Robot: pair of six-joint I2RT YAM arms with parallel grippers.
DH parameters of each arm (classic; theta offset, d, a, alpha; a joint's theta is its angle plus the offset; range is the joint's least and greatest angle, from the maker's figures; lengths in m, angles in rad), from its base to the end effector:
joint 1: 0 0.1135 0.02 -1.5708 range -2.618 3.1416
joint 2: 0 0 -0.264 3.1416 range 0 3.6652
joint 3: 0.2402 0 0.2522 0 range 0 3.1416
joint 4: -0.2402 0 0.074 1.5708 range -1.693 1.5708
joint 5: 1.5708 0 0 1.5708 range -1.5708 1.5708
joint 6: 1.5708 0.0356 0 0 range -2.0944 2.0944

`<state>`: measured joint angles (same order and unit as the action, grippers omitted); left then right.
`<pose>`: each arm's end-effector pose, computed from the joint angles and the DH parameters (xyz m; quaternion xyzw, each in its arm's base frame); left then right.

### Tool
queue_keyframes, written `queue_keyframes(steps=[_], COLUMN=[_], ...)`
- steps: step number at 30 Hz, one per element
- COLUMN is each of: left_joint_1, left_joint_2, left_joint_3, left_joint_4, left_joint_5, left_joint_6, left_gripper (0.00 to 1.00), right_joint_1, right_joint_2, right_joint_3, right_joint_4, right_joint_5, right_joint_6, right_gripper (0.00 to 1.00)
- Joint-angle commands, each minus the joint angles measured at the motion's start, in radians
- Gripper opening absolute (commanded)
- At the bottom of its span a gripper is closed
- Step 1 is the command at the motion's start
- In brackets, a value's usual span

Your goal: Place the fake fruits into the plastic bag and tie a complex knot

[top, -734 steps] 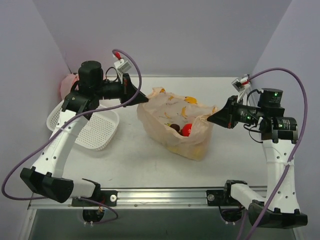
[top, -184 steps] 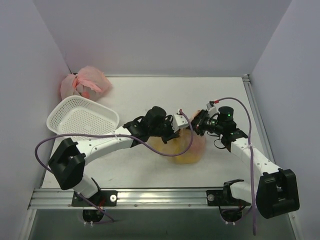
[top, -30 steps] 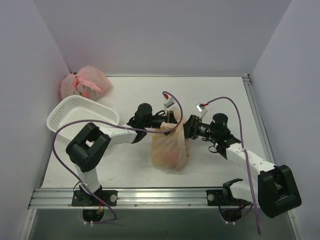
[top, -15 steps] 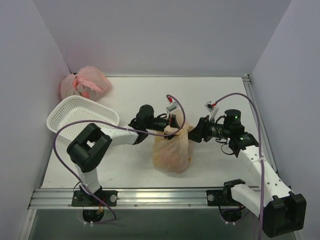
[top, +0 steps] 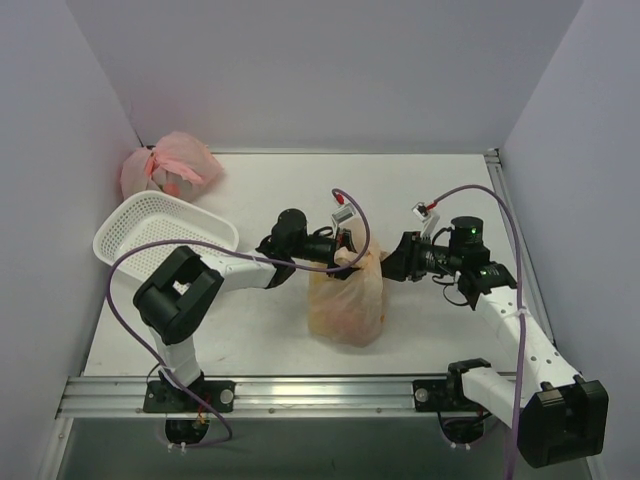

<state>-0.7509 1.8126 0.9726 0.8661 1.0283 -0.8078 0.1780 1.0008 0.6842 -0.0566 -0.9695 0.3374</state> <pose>0.2597 -0.2841 0.2299 0.3348 0.6174 -0.6825 0.2025 0.2080 0.0673 0.2822 -0.2036 0.7494 0.4993 0.3842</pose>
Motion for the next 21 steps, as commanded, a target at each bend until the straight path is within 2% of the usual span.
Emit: queue_keyframes(steps=[1,12,13,16,21], left_joint_1=[-0.034,-0.054,-0.054,-0.053,-0.042], left_joint_2=[-0.042,0.03,0.031,0.031,0.033], left_joint_3=[0.023,0.077,0.08,0.081,0.093], left_joint_4=[0.07,0.223,0.228,0.232,0.218], left_joint_5=[0.062,0.001,-0.002,-0.033,-0.088], left_joint_6=[0.002,-0.08,-0.083,-0.082,-0.083], left_gripper=[0.0,0.0,0.0,0.0,0.0], right_joint_1=[-0.002,0.116,0.133,0.153,0.156], right_joint_2=[0.002,0.004,0.004,0.005,-0.001], right_joint_3=[0.017,-0.077,-0.096,-0.146,-0.222], right_joint_4=[0.148,0.333,0.368,0.47,0.649], right_joint_5=[-0.012,0.08,0.093,0.127,0.167], right_joint_6=[0.078,0.259,0.278,0.382,0.557], right_gripper=[0.39,0.58,0.67,0.75,0.75])
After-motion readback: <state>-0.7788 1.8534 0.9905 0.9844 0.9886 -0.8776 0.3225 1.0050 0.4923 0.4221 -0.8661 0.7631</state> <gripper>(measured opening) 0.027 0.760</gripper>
